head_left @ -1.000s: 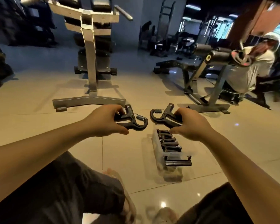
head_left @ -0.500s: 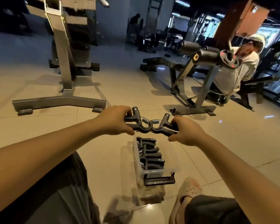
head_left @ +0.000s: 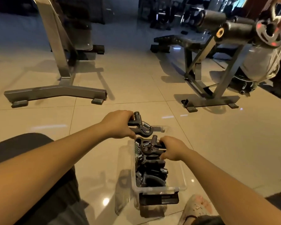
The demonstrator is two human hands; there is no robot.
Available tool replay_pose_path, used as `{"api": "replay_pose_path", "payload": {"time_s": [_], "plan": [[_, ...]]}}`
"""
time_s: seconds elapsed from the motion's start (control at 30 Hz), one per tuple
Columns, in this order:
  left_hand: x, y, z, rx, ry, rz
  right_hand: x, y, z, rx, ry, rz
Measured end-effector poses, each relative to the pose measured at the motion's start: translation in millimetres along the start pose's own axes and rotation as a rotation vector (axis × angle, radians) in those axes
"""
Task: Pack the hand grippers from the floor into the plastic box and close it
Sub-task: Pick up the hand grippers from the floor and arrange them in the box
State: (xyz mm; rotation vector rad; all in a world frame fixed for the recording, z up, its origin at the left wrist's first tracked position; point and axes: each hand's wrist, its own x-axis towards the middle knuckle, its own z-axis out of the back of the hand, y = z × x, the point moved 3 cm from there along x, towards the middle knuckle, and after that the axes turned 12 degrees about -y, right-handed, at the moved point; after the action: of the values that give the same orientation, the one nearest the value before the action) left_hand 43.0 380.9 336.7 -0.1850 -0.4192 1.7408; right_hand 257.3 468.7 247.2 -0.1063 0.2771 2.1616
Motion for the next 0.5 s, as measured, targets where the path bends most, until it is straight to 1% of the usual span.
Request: {"api": "replay_pose_path", "payload": {"time_s": [0.1,0.17,0.27,0.4,0.5], "plan": [[6.6,16.7,-19.1,-0.017,-0.006,0.063,19.7,-13.8,-31.0,0.014,0.030,0.013],[9.1,26.9,-27.2,-0.007,-0.003,0.091,30.8,-21.9,-50.0,-0.032,0.051,0.063],[12.5,35.2,-32.1,0.060,-0.014,0.083,43.7,-29.8,-74.0,-0.079,0.088,0.143],[12.8,33.5,-33.1,0.108,-0.027,0.092,62.3,-32.6,-99.7,-0.088,0.097,0.213],[5.6,27.7,-30.5,0.083,-0.036,0.138,72.0,-33.1,-114.4,-0.059,0.103,0.247]]}}
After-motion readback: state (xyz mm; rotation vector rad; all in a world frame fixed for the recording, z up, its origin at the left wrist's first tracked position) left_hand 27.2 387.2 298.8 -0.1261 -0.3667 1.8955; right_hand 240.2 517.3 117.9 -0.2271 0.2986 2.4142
